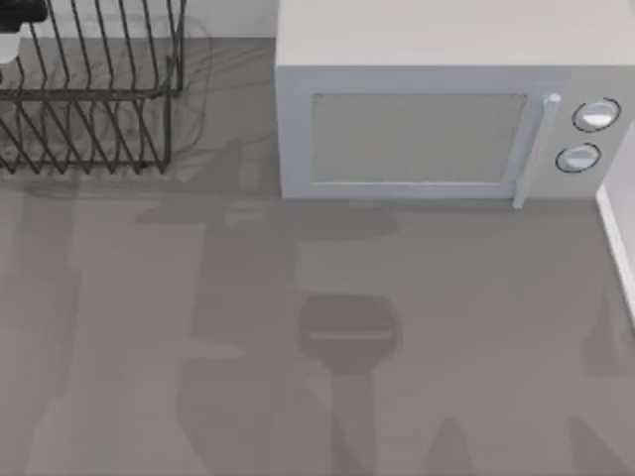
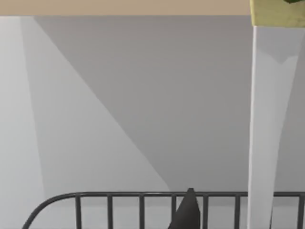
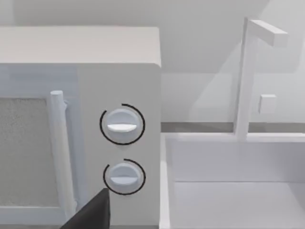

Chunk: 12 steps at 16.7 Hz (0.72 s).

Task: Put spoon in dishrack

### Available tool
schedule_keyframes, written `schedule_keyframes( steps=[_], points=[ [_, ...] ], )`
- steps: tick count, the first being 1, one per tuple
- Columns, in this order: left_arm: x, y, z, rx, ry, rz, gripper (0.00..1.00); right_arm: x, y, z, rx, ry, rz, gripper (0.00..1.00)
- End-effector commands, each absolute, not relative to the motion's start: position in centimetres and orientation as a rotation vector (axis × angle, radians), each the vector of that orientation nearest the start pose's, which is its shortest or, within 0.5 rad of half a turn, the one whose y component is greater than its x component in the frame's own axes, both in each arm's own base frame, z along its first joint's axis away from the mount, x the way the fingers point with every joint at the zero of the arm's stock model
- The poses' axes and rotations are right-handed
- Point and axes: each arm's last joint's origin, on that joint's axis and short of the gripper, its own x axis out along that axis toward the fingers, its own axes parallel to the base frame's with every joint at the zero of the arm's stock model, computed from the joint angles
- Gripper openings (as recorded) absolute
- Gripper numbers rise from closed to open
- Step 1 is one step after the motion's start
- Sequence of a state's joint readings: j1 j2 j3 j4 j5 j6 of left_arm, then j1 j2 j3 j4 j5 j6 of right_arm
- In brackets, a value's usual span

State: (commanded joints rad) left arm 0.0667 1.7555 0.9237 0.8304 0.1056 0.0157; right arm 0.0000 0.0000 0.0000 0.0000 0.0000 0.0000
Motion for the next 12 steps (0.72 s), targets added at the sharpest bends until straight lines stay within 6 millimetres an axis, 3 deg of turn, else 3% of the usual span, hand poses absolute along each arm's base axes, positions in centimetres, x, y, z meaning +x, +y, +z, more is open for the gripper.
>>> schedule_keyframes(
  steps=[12],
  points=[
    [38.13,2.52,21.80,0.000,0.000,-0.020,0.90,10.57,-0.12,16.00,0.000,0.000,0.000,1.00]
  ],
)
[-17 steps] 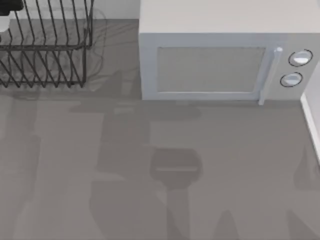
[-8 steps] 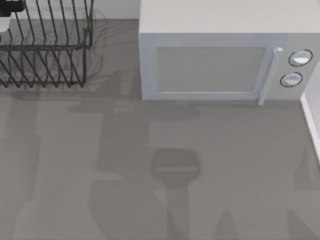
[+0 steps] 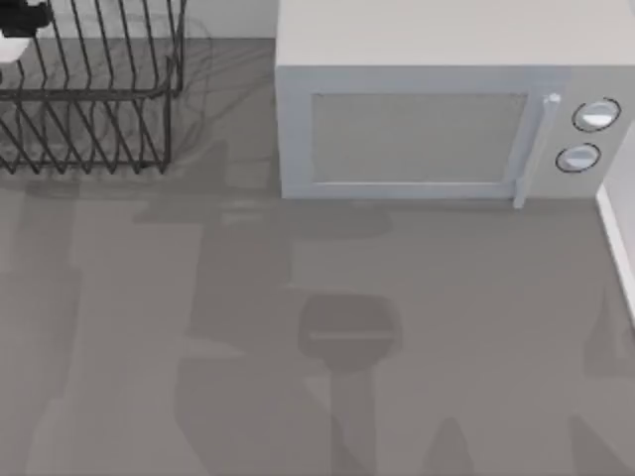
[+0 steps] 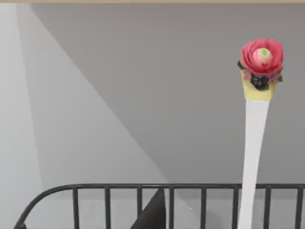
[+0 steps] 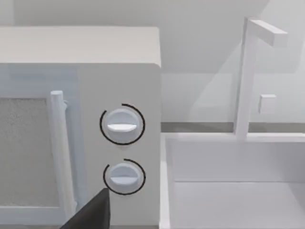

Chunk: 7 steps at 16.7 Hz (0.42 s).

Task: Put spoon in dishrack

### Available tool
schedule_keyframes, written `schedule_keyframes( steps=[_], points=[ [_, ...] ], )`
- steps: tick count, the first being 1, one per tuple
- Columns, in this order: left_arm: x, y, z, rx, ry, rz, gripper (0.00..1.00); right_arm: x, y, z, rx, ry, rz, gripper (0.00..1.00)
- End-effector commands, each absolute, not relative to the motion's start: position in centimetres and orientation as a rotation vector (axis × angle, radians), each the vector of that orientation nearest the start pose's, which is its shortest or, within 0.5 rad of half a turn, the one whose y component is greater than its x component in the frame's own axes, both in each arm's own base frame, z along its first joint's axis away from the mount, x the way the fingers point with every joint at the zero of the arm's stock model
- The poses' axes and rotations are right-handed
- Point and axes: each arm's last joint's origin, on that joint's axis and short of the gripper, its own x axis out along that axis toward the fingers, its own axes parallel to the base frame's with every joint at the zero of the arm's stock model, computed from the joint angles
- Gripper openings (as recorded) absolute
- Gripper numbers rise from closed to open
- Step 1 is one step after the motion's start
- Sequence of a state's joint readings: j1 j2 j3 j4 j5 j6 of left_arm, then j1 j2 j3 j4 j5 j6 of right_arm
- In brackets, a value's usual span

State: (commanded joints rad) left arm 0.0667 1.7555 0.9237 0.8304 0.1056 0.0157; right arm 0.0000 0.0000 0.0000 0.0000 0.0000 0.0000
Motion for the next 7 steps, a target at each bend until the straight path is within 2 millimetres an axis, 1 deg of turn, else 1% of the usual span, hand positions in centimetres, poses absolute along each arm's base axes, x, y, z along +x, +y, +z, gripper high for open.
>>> schedule_keyframes(
  steps=[1,2,7],
  points=[
    [38.13,2.52,21.80,0.000,0.000,-0.020,0.98,10.57,-0.12,16.00,0.000,0.000,0.000,1.00],
    [38.13,2.52,21.80,0.000,0.000,-0.020,1.00,10.57,-0.12,16.00,0.000,0.000,0.000,1.00],
    [38.13,2.52,21.80,0.000,0.000,-0.020,1.00,10.57,-0.12,16.00,0.000,0.000,0.000,1.00]
  ],
)
